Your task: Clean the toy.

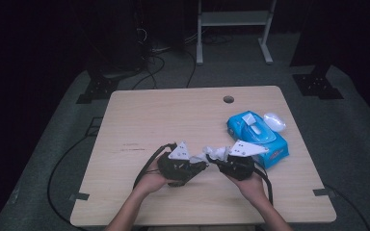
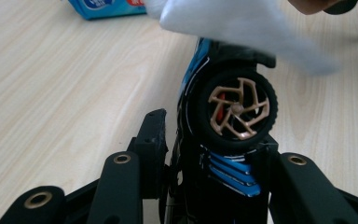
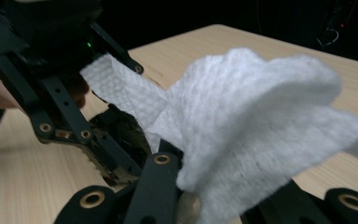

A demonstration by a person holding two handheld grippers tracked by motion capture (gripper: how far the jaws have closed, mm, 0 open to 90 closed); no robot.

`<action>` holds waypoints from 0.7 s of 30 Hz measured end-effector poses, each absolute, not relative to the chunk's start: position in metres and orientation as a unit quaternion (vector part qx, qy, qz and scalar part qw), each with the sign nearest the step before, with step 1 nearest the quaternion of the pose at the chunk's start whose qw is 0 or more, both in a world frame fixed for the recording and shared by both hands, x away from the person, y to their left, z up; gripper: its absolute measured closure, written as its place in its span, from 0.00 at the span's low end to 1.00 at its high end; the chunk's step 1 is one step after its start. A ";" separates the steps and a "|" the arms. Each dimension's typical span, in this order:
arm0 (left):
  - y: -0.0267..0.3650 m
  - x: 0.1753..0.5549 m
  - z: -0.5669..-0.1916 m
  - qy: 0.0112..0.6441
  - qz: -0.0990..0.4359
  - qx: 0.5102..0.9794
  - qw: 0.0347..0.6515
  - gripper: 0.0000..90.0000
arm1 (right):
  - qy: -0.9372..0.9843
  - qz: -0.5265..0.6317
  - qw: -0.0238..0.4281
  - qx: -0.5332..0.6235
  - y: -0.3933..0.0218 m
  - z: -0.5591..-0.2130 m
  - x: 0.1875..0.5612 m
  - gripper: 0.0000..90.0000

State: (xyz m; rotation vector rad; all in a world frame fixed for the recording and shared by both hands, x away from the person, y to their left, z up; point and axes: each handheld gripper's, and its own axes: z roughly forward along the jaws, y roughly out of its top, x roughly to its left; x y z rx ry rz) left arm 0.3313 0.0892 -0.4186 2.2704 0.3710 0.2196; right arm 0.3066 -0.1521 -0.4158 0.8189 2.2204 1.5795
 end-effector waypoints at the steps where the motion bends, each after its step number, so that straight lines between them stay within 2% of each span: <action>1: 0.089 0.331 -0.419 0.147 0.087 0.899 0.403 0.65 | 0.772 0.548 0.148 0.286 -0.152 -0.416 0.307 0.89; 7: 0.096 0.333 -0.414 0.161 0.087 0.891 0.416 0.65 | 0.780 0.531 0.137 0.301 -0.152 -0.429 0.311 0.89; 13: 0.096 0.334 -0.415 0.159 0.085 0.891 0.417 0.65 | 0.770 0.548 0.139 0.296 -0.152 -0.422 0.308 0.89; 18: 0.095 0.333 -0.414 0.158 0.088 0.891 0.417 0.65 | 0.781 0.527 0.129 0.310 -0.152 -0.435 0.312 0.89; 21: 0.095 0.333 -0.415 0.154 0.087 0.893 0.413 0.65 | 0.777 0.534 0.135 0.305 -0.151 -0.430 0.311 0.89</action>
